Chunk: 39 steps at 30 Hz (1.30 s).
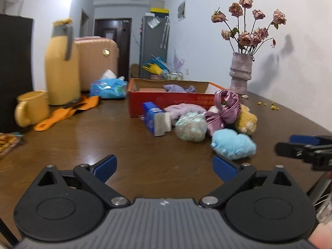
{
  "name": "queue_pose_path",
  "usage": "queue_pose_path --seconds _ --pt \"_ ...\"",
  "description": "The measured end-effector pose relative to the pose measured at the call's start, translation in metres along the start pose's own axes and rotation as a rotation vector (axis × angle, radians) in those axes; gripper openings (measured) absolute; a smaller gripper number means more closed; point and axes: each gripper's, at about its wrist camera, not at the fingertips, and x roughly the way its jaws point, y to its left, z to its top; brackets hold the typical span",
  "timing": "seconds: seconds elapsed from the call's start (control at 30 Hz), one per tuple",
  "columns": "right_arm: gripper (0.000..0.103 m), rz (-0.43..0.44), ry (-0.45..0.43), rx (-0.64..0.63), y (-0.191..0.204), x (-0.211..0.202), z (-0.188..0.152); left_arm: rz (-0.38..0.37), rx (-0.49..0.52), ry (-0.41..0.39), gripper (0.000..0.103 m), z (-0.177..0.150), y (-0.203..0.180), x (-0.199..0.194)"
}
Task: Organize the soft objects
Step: 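Withdraw the left tool from the box back toward the table items, then lower the left tool onto the clear plastic bag and close on it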
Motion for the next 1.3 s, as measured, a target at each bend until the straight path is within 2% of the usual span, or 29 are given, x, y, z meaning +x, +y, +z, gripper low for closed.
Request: queue_pose_path --seconds 0.07,0.13,0.2,0.27,0.37,0.4,0.43,0.53,0.67,0.73,0.77,0.8,0.9,1.07,1.3 --pt "0.08 0.011 0.02 0.007 -0.001 0.019 0.01 -0.021 0.001 0.008 0.086 0.01 -0.002 0.018" --pt "0.07 0.021 0.042 0.01 -0.002 0.041 0.022 -0.042 -0.007 0.019 0.078 0.02 -0.002 0.037" --pt "0.066 0.036 0.058 0.009 -0.001 0.062 0.032 -0.062 -0.036 0.039 0.07 0.031 -0.001 0.058" --pt "0.059 0.051 0.073 0.002 0.0 0.085 0.045 -0.082 -0.074 0.063 0.068 0.041 0.004 0.081" --pt "0.056 0.078 0.093 -0.006 0.002 0.118 0.06 -0.111 -0.12 0.091 0.064 0.054 0.011 0.109" --pt "0.053 0.084 0.101 -0.007 0.002 0.127 0.064 -0.122 -0.136 0.098 0.057 0.057 0.013 0.117" --pt "0.049 0.092 0.112 -0.004 0.002 0.137 0.068 -0.123 -0.154 0.11 0.055 0.06 0.017 0.125" --pt "0.045 0.11 0.135 0.019 -0.003 0.162 0.075 -0.138 -0.192 0.159 0.054 0.06 0.026 0.143" --pt "0.042 0.14 0.184 0.054 -0.009 0.183 0.075 -0.223 -0.274 0.215 0.053 0.055 0.041 0.156" --pt "0.031 0.171 0.208 0.076 -0.01 0.189 0.072 -0.253 -0.294 0.237 0.051 0.053 0.042 0.161" --pt "0.028 0.188 0.214 0.087 -0.01 0.19 0.071 -0.266 -0.305 0.248 0.048 0.052 0.042 0.162" --pt "0.02 0.201 0.216 0.098 -0.01 0.19 0.07 -0.277 -0.313 0.254 0.039 0.051 0.042 0.164" --pt "0.015 0.199 0.214 0.091 -0.007 0.189 0.069 -0.334 -0.33 0.256 0.014 0.05 0.04 0.163" --pt "0.011 0.209 0.185 0.074 0.002 0.168 0.074 -0.336 -0.292 0.213 0.01 0.055 0.032 0.142" --pt "0.01 0.225 0.077 0.068 0.013 0.101 0.085 -0.358 -0.242 0.118 0.01 0.069 0.014 0.083"
